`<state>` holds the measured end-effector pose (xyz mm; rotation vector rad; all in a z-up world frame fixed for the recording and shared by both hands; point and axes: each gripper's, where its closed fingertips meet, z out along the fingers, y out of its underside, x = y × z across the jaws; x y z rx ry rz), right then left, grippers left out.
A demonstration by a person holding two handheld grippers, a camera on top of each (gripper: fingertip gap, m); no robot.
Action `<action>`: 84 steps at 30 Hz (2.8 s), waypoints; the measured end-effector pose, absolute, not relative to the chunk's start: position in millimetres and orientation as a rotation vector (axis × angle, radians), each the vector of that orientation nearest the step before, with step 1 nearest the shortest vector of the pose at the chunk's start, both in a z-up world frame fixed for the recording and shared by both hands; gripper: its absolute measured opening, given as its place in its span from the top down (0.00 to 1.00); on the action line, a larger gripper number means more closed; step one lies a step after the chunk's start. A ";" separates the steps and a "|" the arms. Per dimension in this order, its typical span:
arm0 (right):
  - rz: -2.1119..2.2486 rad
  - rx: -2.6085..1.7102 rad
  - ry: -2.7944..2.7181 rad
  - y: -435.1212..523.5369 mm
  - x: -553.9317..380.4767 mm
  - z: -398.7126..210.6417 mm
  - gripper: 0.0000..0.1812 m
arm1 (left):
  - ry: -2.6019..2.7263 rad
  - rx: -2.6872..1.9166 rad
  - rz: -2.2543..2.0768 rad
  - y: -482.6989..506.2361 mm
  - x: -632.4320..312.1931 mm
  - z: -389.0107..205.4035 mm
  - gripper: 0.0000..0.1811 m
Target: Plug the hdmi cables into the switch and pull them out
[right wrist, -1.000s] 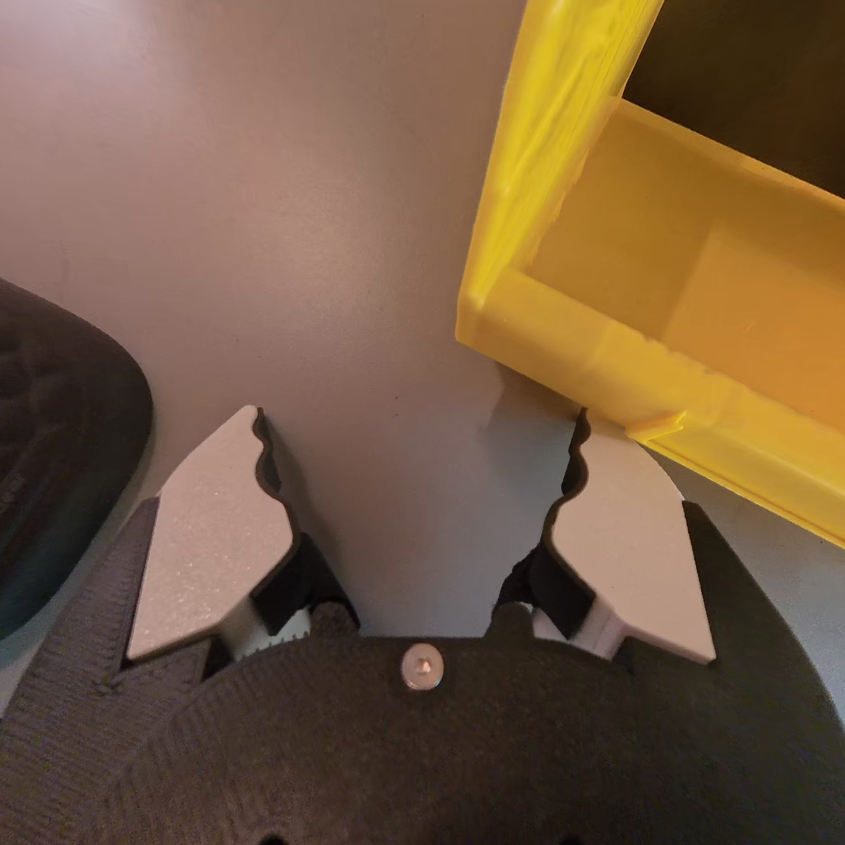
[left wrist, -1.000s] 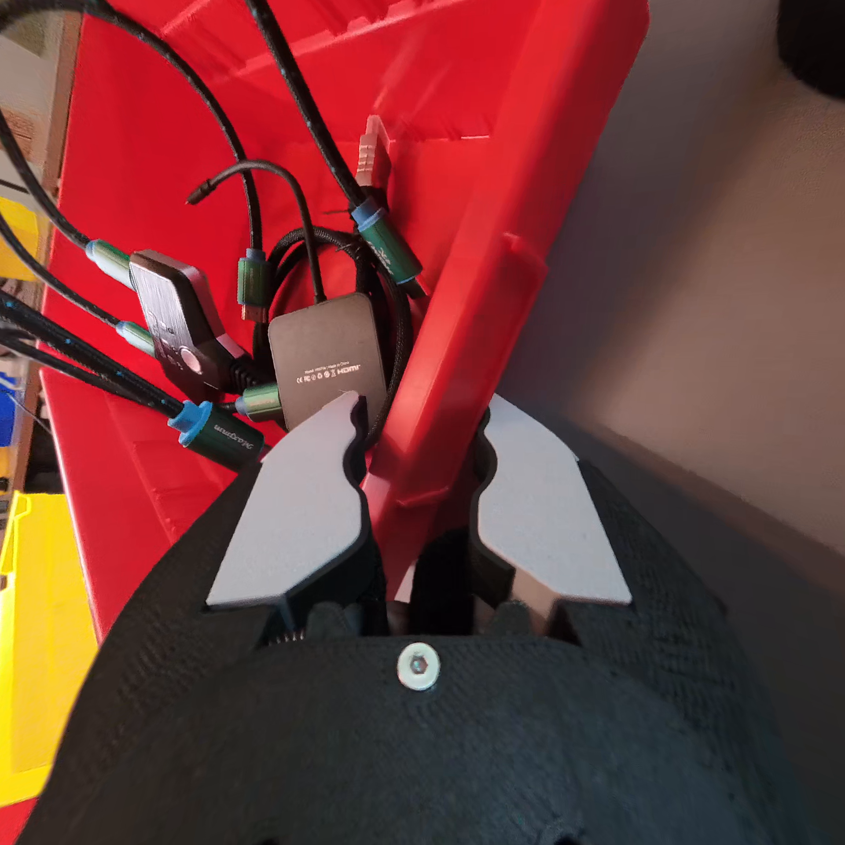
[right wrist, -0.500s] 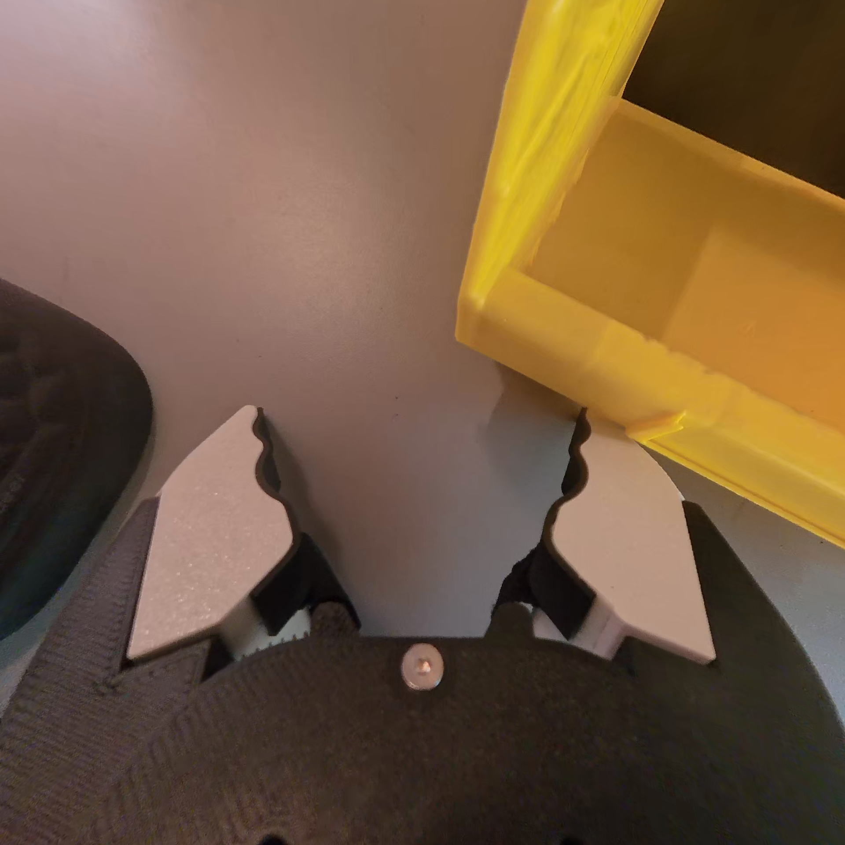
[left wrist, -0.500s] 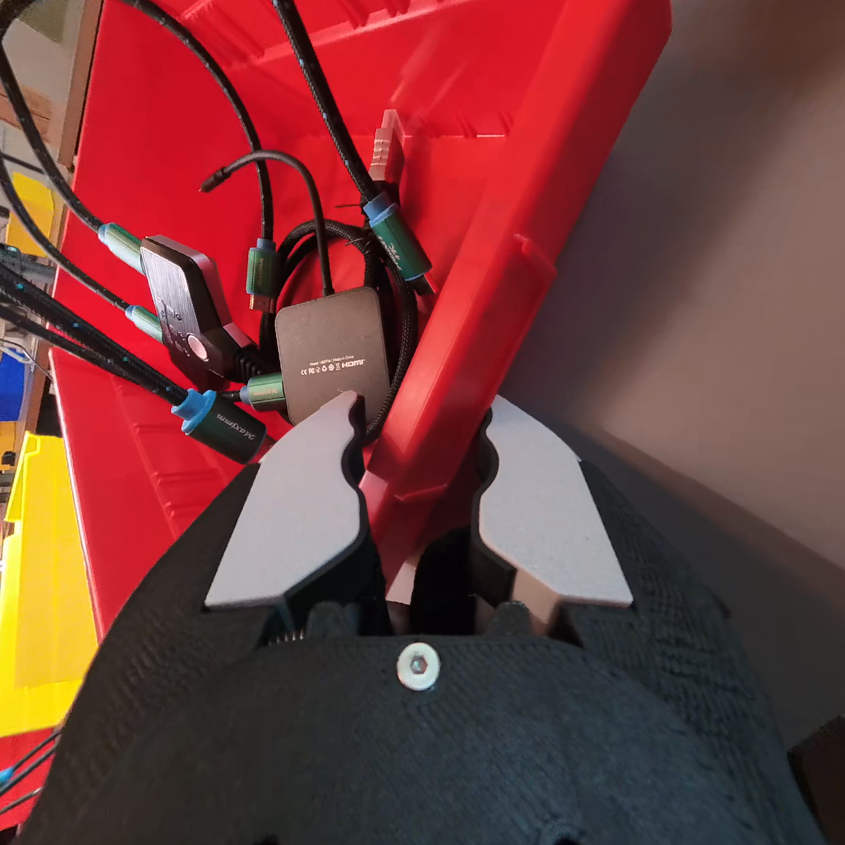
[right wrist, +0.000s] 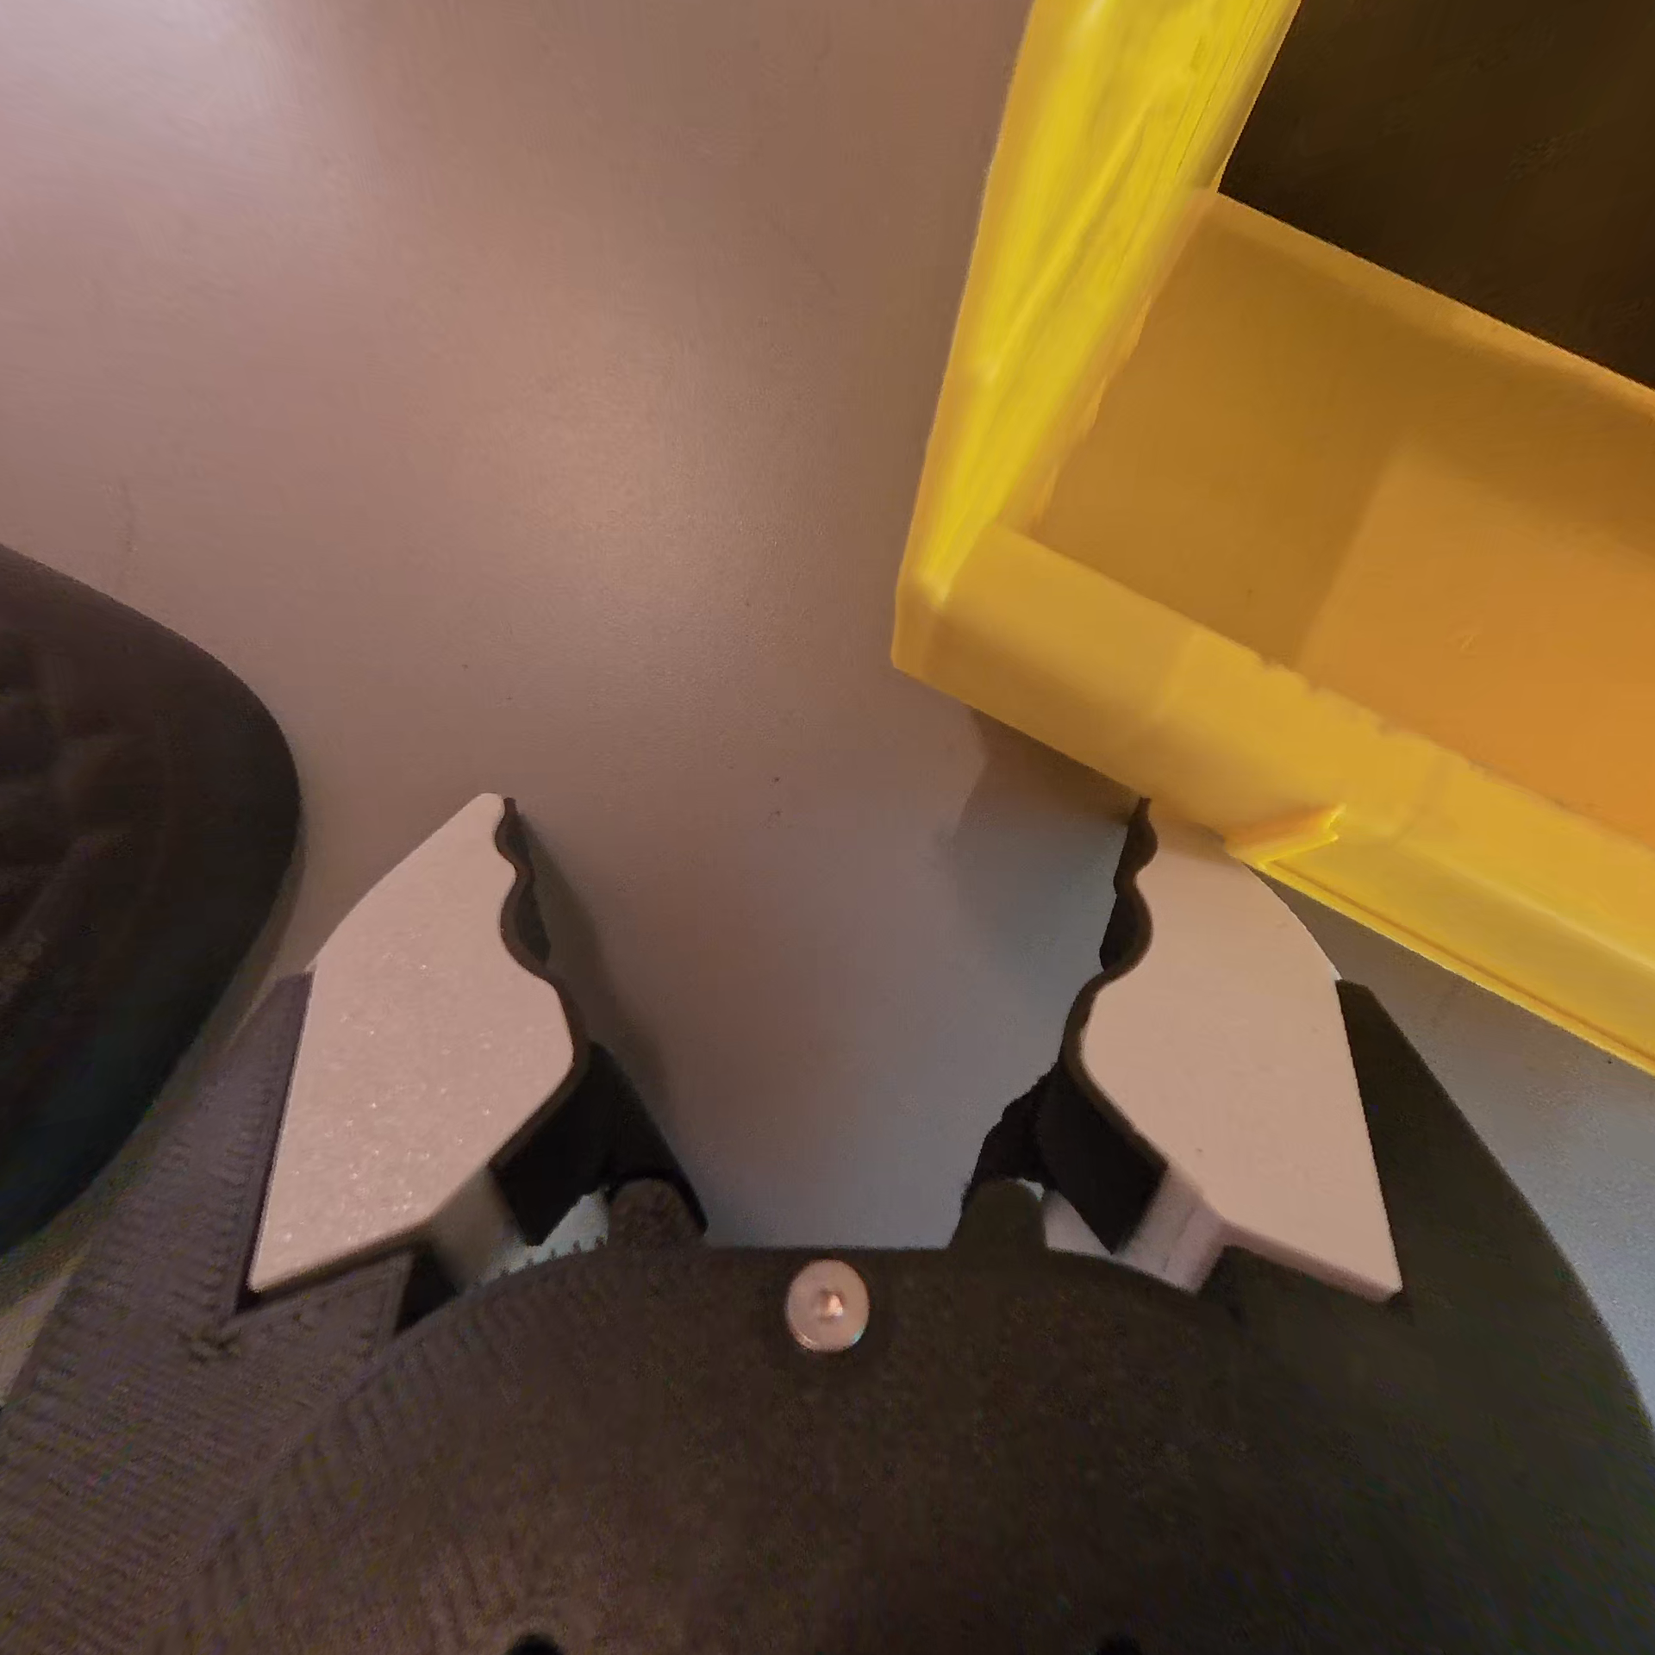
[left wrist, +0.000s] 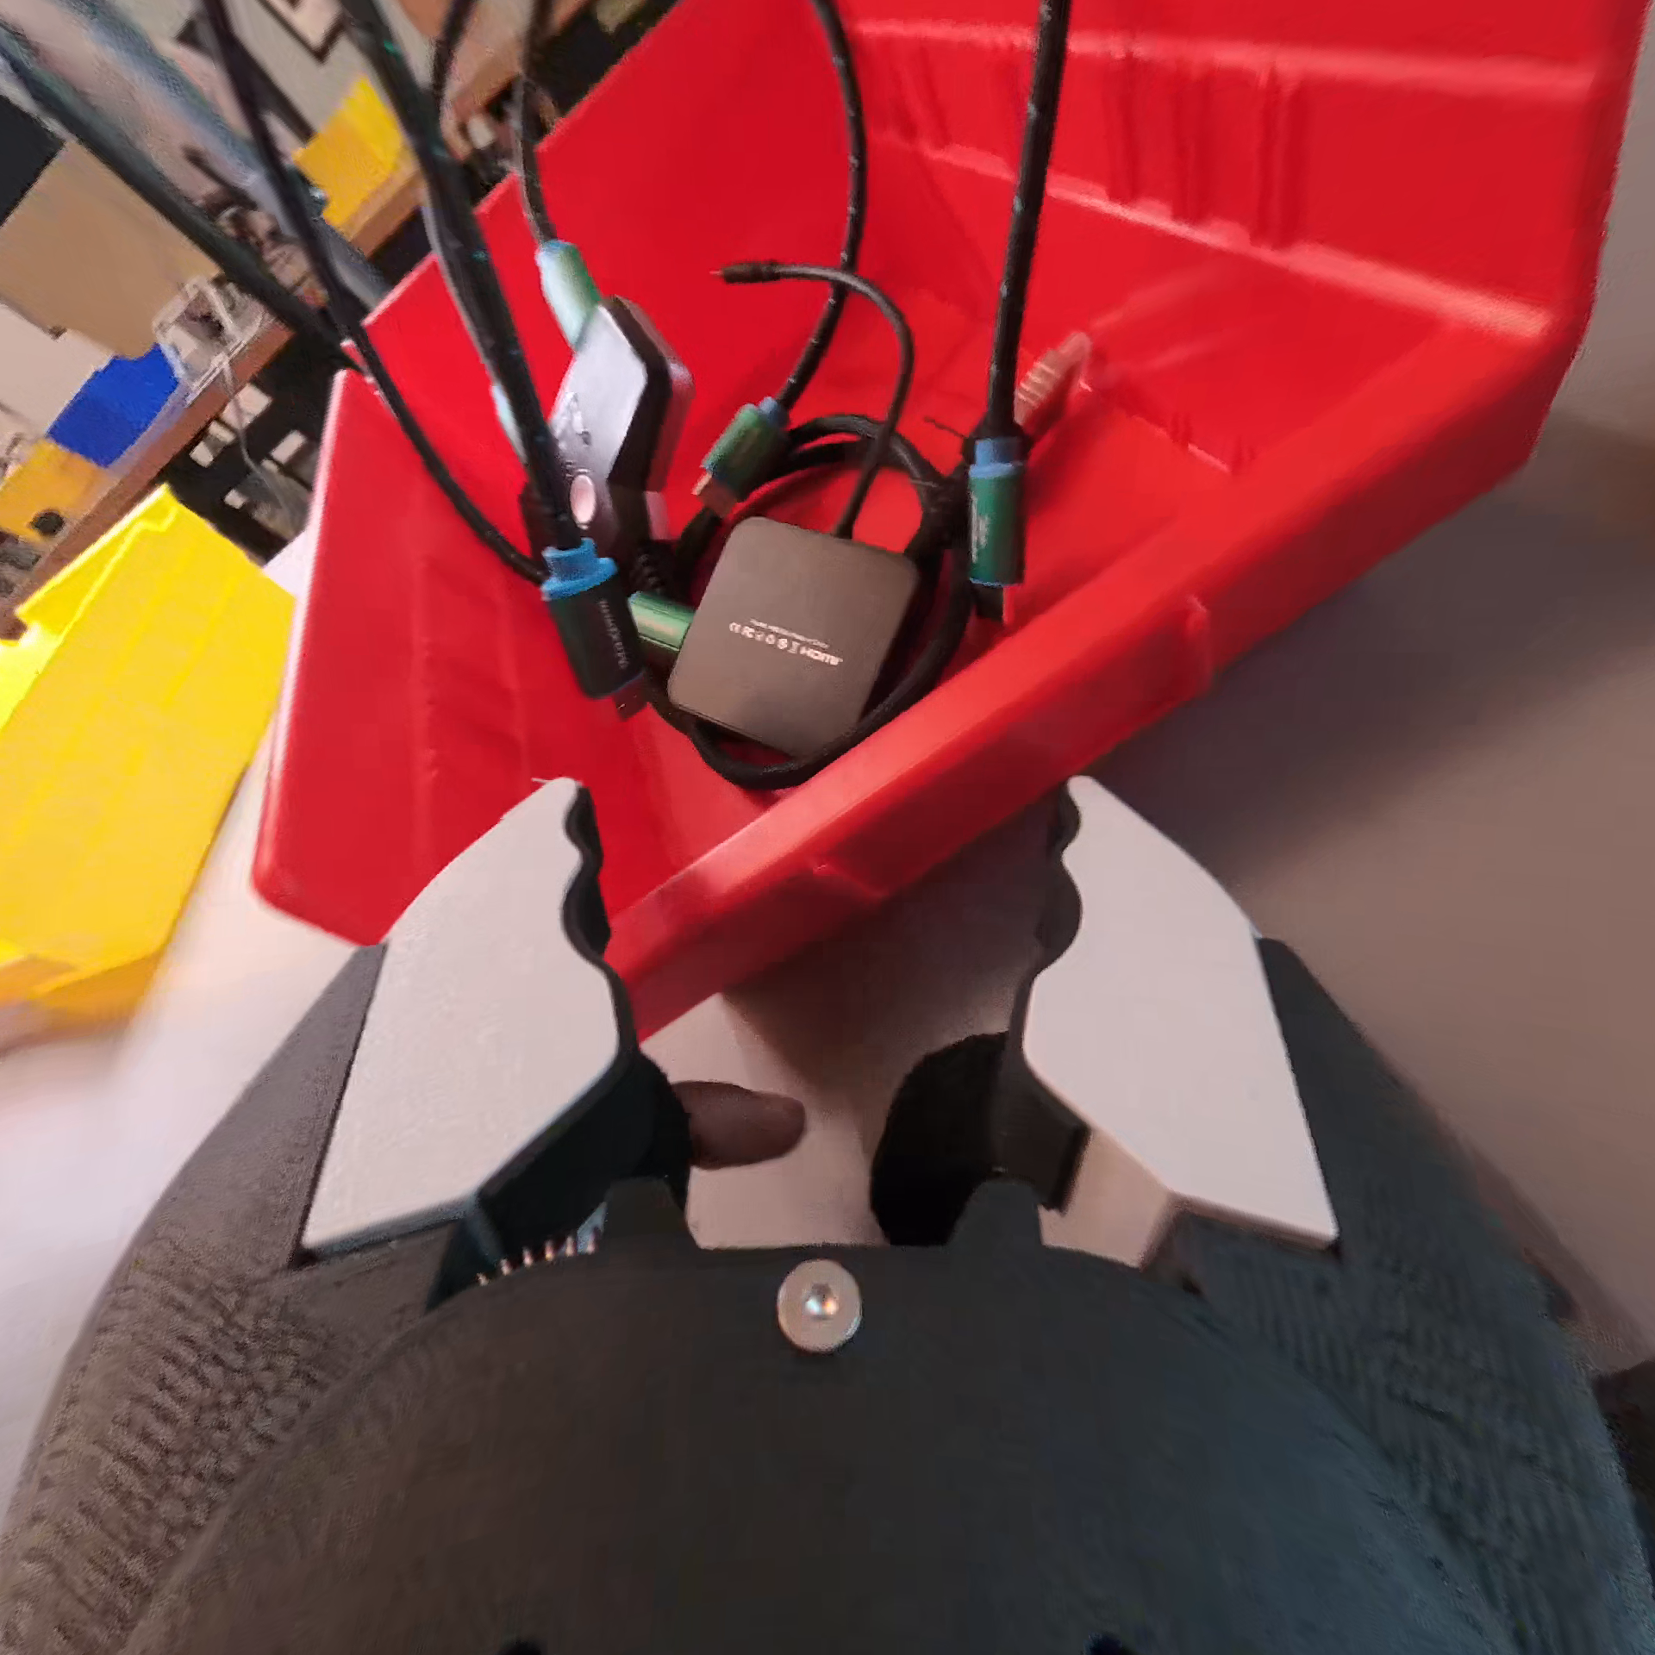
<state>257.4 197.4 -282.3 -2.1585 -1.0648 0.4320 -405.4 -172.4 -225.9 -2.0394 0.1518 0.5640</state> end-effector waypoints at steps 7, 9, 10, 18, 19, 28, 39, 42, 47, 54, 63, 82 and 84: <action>0.432 -2.158 -1.065 197.4 257.5 -282.3 0.32 | -0.112 -1.818 0.198 -182.3 -359.4 -174.4 0.32; 0.432 -2.158 -1.065 197.4 257.5 -282.3 0.31 | -0.161 -1.737 0.095 -180.4 -347.3 -159.9 0.30; 0.432 -2.158 -1.065 197.4 257.5 -282.3 0.32 | -0.222 -1.662 0.009 -178.7 -343.2 -149.6 0.29; 0.433 -2.158 -1.066 197.4 257.1 -282.3 0.32 | -0.921 -0.900 -0.699 -192.3 -379.6 -129.6 0.51; 0.432 -2.159 -1.063 197.7 256.8 -282.3 0.32 | -0.948 -0.897 -0.705 -190.3 -379.0 -137.4 0.54; 0.430 -2.161 -1.062 197.8 256.1 -282.3 0.31 | -0.454 -1.536 -0.230 -148.8 -324.5 -150.9 0.60; 0.842 -1.826 -0.973 179.7 232.0 -226.2 0.86 | -0.771 -0.866 0.297 -248.9 -388.8 -89.2 0.89; 0.990 -1.424 -0.946 160.6 226.0 -172.0 0.86 | -0.750 -1.042 0.712 -257.8 -388.0 -110.7 0.92; 0.941 -1.059 -0.833 134.0 224.0 -121.8 0.45 | -0.755 -1.822 0.403 -193.9 -372.1 -172.2 0.34; 0.976 -0.926 -0.885 99.2 196.2 -101.3 0.20 | -0.161 -2.148 -0.216 -159.9 -272.1 -165.2 0.59; 0.701 -0.893 -1.112 79.6 150.6 -132.5 0.42 | 0.038 -1.420 -0.226 -112.8 -220.1 -90.2 0.50; 1.325 -0.656 -0.744 16.8 118.1 -92.9 0.97 | -0.544 -0.778 -0.554 -83.7 -226.4 -59.2 0.99; 1.300 -0.818 -0.598 50.1 122.3 -96.7 0.88 | -0.568 -0.805 -0.418 -92.3 -237.4 -61.6 0.84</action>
